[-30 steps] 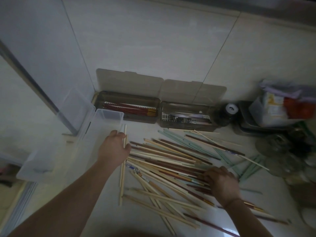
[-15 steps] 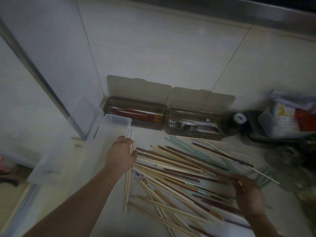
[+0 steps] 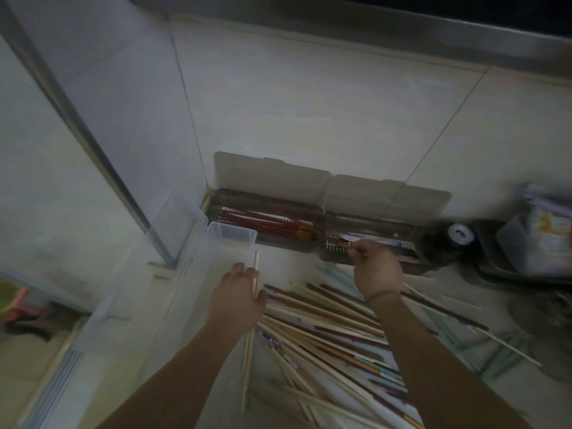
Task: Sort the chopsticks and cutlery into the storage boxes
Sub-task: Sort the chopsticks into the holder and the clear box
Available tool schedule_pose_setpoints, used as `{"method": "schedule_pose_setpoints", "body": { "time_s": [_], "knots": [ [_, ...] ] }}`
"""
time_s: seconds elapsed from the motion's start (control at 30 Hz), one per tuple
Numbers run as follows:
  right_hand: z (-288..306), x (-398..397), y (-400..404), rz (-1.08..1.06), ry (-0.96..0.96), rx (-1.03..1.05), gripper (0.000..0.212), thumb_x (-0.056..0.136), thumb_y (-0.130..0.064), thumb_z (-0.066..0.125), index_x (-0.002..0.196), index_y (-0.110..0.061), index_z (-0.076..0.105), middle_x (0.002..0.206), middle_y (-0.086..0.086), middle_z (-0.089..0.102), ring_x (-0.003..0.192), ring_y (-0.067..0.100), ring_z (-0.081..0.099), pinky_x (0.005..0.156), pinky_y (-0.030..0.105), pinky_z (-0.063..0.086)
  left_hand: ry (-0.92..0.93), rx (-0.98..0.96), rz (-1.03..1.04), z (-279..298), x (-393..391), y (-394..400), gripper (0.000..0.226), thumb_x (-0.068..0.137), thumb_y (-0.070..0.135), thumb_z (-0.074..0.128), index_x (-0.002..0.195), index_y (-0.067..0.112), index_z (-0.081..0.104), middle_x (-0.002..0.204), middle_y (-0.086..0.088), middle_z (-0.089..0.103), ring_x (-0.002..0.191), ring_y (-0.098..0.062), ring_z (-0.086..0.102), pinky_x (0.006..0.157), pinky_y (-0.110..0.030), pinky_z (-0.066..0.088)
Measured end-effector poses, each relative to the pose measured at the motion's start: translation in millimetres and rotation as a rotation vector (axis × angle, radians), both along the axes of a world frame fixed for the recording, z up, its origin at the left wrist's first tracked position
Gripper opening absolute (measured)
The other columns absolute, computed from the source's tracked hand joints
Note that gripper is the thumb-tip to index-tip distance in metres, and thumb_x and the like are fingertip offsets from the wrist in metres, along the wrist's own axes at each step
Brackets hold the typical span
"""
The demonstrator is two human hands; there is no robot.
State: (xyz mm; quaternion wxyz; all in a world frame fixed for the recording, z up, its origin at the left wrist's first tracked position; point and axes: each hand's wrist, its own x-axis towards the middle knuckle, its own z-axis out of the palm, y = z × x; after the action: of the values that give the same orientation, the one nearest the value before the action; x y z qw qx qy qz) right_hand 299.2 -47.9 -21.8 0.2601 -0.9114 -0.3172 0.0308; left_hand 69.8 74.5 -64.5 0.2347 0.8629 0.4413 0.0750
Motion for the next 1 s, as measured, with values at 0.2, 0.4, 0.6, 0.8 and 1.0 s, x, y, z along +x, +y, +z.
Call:
{"method": "schedule_pose_setpoints", "body": {
  "time_s": [0.2,0.4,0.6,0.8,1.0],
  "knots": [
    [-2,-2,62,0.109,-0.015,-0.187,0.011,0.091,-0.034,0.06,0.096,-0.031,0.069,0.095,0.001,0.07,0.091,0.025,0.063,0.068,0.027,0.044,-0.007,-0.005,-0.004,-3,-1,0,0.04,0.084,0.04,0.059,0.118,0.018,0.059,0.121,-0.004,0.051,0.105,-0.025,0.055,0.088,-0.036,0.049],
    [-9,8,64,0.089,0.032,-0.201,0.022,0.084,-0.05,0.064,0.082,-0.029,0.061,0.085,0.003,0.068,0.087,0.026,0.061,0.068,0.031,0.047,0.002,-0.018,0.005,-4,-1,0,0.04,0.085,0.041,0.058,0.118,0.018,0.058,0.121,-0.004,0.051,0.107,-0.025,0.054,0.089,-0.037,0.05],
    [-16,28,-7,-0.002,0.011,-0.07,0.018,0.091,-0.037,0.059,0.086,-0.021,0.065,0.08,0.004,0.068,0.076,0.026,0.063,0.061,0.027,0.039,-0.009,-0.016,0.004,-5,1,-1,0.04,0.084,0.039,0.061,0.118,0.018,0.059,0.122,-0.005,0.05,0.106,-0.027,0.055,0.088,-0.036,0.05],
    [-27,22,-80,0.02,-0.122,-0.028,0.005,0.082,-0.015,0.071,0.087,-0.015,0.072,0.086,0.008,0.071,0.084,0.034,0.063,0.072,0.037,0.053,-0.013,-0.018,0.006,-4,2,-1,0.041,0.084,0.038,0.062,0.119,0.017,0.06,0.12,-0.006,0.051,0.104,-0.027,0.057,0.087,-0.037,0.051],
    [-18,-7,-24,0.349,-0.197,-0.088,0.042,0.085,-0.027,0.066,0.126,-0.017,0.061,0.123,0.005,0.065,0.117,0.03,0.055,0.099,0.039,0.044,-0.007,-0.019,0.01,-1,1,0,0.041,0.083,0.038,0.063,0.118,0.017,0.061,0.12,-0.006,0.052,0.103,-0.027,0.058,0.088,-0.037,0.05]
  ]
}}
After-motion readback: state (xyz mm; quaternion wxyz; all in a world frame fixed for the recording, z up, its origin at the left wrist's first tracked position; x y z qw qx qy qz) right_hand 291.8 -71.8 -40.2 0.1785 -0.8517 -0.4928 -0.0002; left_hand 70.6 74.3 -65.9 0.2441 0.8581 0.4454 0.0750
